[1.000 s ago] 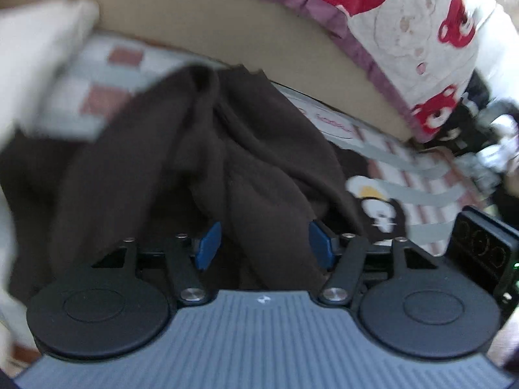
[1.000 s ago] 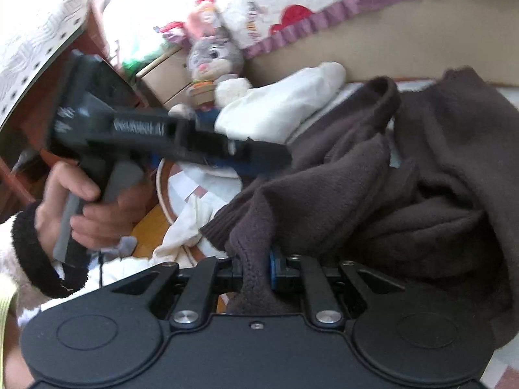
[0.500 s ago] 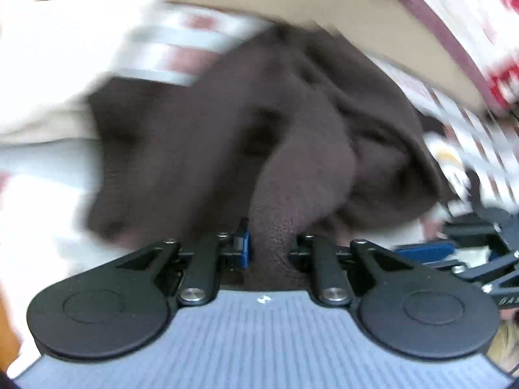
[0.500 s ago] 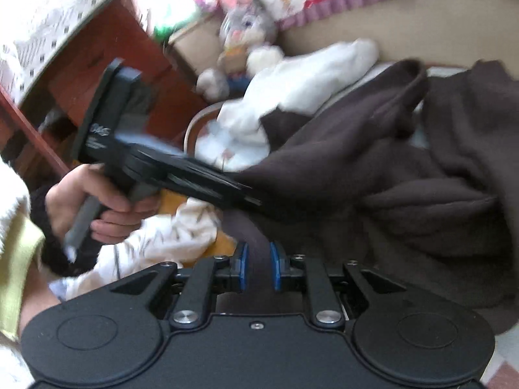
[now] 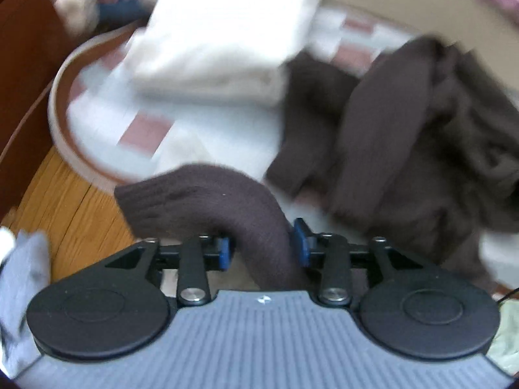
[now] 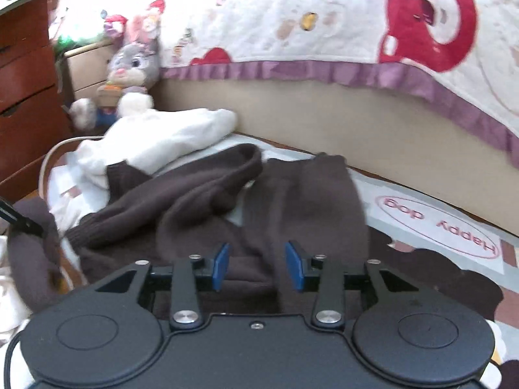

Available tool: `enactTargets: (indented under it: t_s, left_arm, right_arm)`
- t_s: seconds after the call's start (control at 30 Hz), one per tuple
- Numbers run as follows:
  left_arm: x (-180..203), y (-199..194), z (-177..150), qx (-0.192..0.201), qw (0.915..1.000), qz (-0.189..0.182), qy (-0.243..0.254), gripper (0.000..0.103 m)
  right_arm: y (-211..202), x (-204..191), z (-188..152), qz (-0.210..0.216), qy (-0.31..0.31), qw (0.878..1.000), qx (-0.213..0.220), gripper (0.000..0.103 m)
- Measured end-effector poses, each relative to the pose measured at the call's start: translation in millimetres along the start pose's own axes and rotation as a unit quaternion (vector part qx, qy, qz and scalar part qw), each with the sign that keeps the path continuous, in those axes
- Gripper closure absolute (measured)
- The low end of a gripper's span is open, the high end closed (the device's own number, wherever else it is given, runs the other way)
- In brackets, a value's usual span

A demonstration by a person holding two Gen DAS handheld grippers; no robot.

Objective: Fold clothes

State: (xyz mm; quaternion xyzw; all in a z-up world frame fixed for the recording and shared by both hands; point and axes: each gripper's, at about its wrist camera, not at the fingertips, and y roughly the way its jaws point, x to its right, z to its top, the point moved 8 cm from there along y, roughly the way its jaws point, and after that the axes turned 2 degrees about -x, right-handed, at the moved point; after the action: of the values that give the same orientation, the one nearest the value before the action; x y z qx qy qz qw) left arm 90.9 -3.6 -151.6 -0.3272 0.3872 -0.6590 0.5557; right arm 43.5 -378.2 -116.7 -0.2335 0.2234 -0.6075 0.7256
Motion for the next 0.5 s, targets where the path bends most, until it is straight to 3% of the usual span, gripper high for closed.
enactTargets:
  t_s: [0.13, 0.17, 0.37, 0.43, 0.5]
  left_arm:
    - [33.4, -14.2, 18.0, 0.062, 0.996, -0.025, 0.058, 0.047]
    - [40.7, -17.0, 20.7, 0.074, 0.9943, -0.034, 0.068, 0.041]
    - [53.9, -6.9, 43.6, 0.083, 0.9916, -0.085, 0.05, 0.038]
    - [64.6, 5.1, 43.9, 0.052, 0.9918, -0.1, 0.061, 0.023]
    - [75.3, 27.3, 41.2, -0.005, 0.994, -0.089, 0.063, 0.023]
  right_arm:
    - [10.8, 10.4, -5.9, -0.007, 0.012, 1.0, -0.009, 0.058]
    - [13.5, 12.5, -7.8, -0.008, 0.015, 1.0, -0.012, 0.058]
    - [25.4, 23.5, -17.2, -0.013, 0.031, 0.999, -0.026, 0.058]
    - [27.9, 25.4, -17.9, -0.012, 0.032, 0.999, -0.029, 0.057]
    - [30.8, 27.4, -18.5, -0.011, 0.033, 0.999, -0.032, 0.057]
